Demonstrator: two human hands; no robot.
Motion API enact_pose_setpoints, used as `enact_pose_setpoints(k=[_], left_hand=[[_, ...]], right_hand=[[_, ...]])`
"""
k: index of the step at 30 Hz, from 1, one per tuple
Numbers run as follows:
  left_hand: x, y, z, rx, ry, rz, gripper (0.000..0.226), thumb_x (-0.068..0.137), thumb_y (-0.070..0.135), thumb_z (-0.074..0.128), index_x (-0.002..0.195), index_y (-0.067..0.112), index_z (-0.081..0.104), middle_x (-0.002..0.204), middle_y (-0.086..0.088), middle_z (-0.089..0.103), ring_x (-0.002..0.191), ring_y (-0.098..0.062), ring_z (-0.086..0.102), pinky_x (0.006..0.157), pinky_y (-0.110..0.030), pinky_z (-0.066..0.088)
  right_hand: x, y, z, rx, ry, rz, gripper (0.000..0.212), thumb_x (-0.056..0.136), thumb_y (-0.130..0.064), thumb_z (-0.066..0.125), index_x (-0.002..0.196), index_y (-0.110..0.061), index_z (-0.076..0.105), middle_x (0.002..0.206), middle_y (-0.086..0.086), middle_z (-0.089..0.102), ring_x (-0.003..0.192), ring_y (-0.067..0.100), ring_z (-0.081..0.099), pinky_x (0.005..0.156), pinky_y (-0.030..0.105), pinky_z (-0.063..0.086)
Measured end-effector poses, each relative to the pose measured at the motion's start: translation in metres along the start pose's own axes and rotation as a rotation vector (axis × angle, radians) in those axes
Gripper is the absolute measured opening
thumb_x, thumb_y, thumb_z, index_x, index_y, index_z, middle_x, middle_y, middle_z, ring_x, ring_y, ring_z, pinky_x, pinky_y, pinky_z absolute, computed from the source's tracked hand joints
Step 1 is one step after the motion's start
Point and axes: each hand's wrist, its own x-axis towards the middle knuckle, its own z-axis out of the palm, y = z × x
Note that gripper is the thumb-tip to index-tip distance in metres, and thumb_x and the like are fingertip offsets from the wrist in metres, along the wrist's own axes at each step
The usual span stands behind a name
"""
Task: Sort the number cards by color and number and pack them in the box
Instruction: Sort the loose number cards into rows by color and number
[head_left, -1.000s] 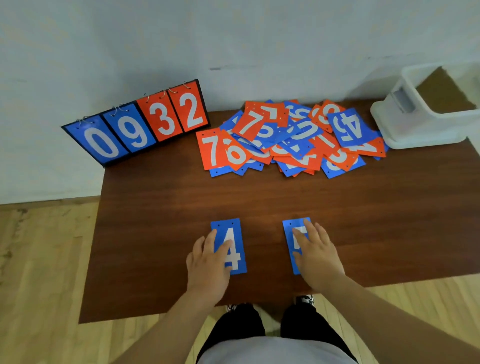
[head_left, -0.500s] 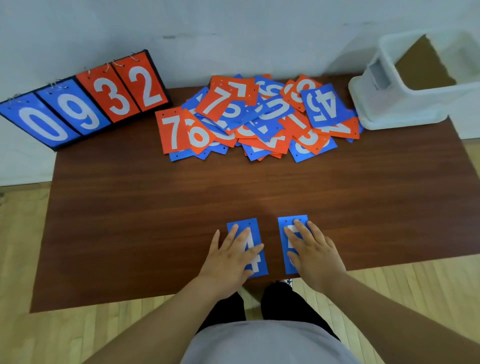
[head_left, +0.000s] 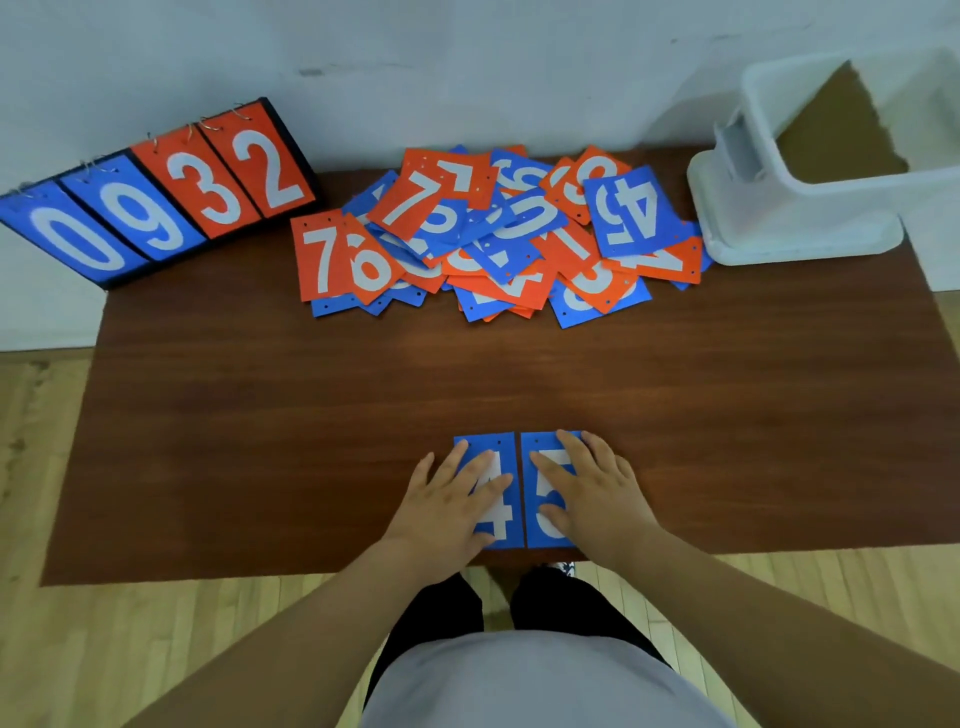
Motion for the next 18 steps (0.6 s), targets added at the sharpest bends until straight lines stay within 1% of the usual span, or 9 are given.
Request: enact_pose_setpoints(k=[3,7,10,12,15,18], left_hand=[[0.001,0.001,-0.001,0.019,-0.002,-0.016,0.076,0.098,0.060,0.047,0.158,0.045,0.002,0.170,0.007,-0.008,0.155,-0.027,-0.018,0.124,-0.058,-0.001],[0.002,0.002,-0.007,-0.016,0.006,-0.027,0.074,0.097,0.057,0.052,0.157,0.043,0.011,0.169,0.006,-0.001,0.155,-0.029,-0.009,0.124,-0.057,0.000],[0.003,-0.001,-0.018,-0.044,0.077,-0.046,0.071,0.096,0.058,0.051,0.157,0.040,0.019,0.167,0.003,0.009,0.154,-0.028,0.004,0.124,-0.052,0.006],[0.007,-0.010,-0.033,-0.084,0.139,-0.084,0.071,0.096,0.059,0.051,0.157,0.038,0.022,0.166,0.003,0.013,0.152,-0.027,0.010,0.123,-0.050,0.011],[0.022,-0.027,-0.060,-0.132,0.217,-0.157,0.071,0.096,0.059,0.053,0.157,0.038,0.023,0.164,0.002,0.016,0.151,-0.026,0.013,0.122,-0.049,0.016],[0.047,-0.041,-0.089,-0.150,0.265,-0.239,0.074,0.095,0.058,0.056,0.157,0.039,0.022,0.165,0.000,0.017,0.153,-0.026,0.014,0.122,-0.049,0.020]], right_hand=[[0.003,0.000,-0.005,-0.010,0.004,-0.007,0.070,0.098,-0.062,0.044,0.158,-0.044,0.014,0.169,0.002,0.000,0.153,0.031,0.004,0.121,0.048,0.021],[0.006,0.002,-0.011,-0.018,-0.005,-0.016,0.073,0.095,-0.066,0.045,0.157,-0.046,0.013,0.168,0.001,-0.001,0.150,0.031,0.009,0.119,0.050,0.022],[0.009,0.006,-0.020,0.016,0.018,-0.005,0.074,0.095,-0.068,0.044,0.158,-0.046,0.012,0.168,0.000,0.002,0.150,0.028,0.012,0.119,0.049,0.024],[0.015,0.013,-0.032,0.075,0.060,0.028,0.073,0.095,-0.067,0.045,0.158,-0.044,0.015,0.167,0.000,0.005,0.150,0.027,0.014,0.120,0.050,0.024],[0.034,0.027,-0.057,0.155,0.140,0.112,0.072,0.094,-0.065,0.050,0.156,-0.041,0.023,0.165,-0.001,0.012,0.150,0.028,0.019,0.118,0.051,0.029],[0.062,0.038,-0.084,0.185,0.214,0.202,0.070,0.093,-0.063,0.054,0.154,-0.038,0.029,0.164,-0.001,0.017,0.149,0.028,0.023,0.117,0.050,0.033]])
